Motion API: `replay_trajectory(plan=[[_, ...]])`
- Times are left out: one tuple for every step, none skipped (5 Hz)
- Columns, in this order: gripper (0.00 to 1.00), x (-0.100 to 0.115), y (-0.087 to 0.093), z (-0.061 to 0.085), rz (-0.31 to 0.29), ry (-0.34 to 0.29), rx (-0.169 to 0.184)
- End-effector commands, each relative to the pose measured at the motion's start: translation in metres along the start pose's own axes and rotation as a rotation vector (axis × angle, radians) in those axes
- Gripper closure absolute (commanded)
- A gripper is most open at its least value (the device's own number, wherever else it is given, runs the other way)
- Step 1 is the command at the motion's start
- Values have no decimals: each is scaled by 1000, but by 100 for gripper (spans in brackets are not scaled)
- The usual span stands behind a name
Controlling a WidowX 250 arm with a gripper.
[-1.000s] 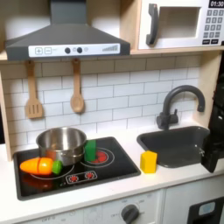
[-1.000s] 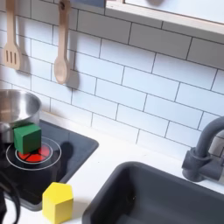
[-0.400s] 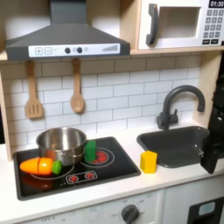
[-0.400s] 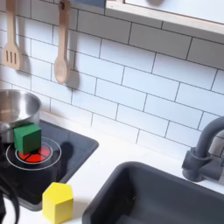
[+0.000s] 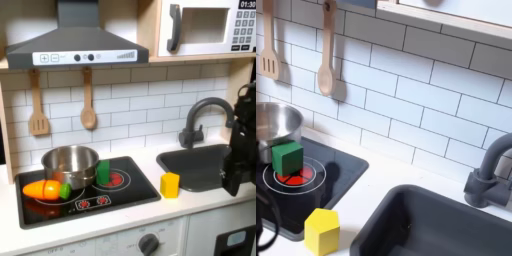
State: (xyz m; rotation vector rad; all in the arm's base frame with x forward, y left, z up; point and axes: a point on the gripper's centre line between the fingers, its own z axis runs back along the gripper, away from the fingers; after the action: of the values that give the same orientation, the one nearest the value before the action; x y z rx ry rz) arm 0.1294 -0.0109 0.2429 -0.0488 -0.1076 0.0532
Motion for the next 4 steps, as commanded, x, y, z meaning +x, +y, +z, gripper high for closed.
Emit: replay_trajectory(plan=[[0,6,3,3,8,-13,-15],[0,11,7,6,28,-31,-25],[0,17,11,10,54,-48,-30],[0,24,16,13,88,-65,-35]])
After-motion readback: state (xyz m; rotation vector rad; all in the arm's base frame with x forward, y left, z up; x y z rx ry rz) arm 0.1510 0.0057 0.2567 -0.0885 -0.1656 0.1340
